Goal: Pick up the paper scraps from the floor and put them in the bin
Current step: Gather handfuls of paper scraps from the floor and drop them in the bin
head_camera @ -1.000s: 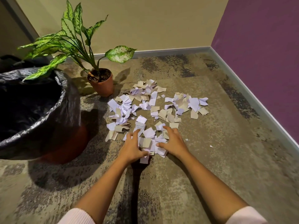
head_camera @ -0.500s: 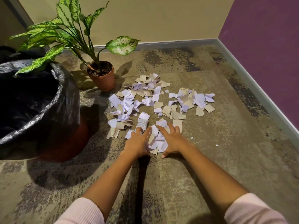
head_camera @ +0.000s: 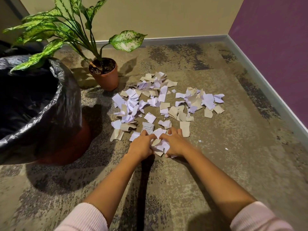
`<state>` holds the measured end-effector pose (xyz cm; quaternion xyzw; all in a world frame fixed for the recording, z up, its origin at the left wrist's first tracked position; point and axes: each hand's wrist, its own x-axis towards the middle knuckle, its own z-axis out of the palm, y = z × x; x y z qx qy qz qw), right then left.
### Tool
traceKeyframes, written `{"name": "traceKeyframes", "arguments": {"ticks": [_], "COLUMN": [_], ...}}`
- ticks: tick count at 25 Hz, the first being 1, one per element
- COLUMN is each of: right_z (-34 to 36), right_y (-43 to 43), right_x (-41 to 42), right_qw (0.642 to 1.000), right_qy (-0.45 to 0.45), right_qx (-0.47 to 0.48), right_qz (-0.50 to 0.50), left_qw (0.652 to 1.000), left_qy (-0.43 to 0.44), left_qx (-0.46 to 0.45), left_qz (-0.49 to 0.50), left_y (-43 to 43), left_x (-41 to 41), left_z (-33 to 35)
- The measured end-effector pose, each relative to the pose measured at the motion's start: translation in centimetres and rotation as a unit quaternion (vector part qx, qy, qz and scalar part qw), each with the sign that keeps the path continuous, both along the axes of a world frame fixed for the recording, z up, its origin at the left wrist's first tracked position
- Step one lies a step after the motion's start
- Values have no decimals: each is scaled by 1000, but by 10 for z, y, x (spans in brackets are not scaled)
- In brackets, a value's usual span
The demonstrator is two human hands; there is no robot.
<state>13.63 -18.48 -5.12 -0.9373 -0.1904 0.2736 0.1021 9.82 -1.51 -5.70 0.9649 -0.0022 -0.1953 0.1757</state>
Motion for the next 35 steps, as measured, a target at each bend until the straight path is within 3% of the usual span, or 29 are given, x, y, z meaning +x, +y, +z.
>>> {"name": "traceKeyframes", "arguments": {"ticks": [6, 13, 28, 35], "right_z": [0, 5, -3, -6], "right_y": [-8, -19, -13, -9], "right_x": [-12, -13, 22, 5], "right_qw": [997, 986, 998, 991], "right_qy": [-50, -84, 10, -92], "right_qx": [57, 114, 33, 86], "right_qz": [-5, -84, -56, -37], "left_qw": [1000, 1000, 998, 997], "left_qy": [-3, 8, -9, -32], "left_qx": [-4, -8, -45, -54], "left_qz": [9, -4, 48, 41], "left_y": [0, -10, -10, -12], "left_x": [-5, -17, 8, 7], "left_z": [7, 7, 1, 3]}}
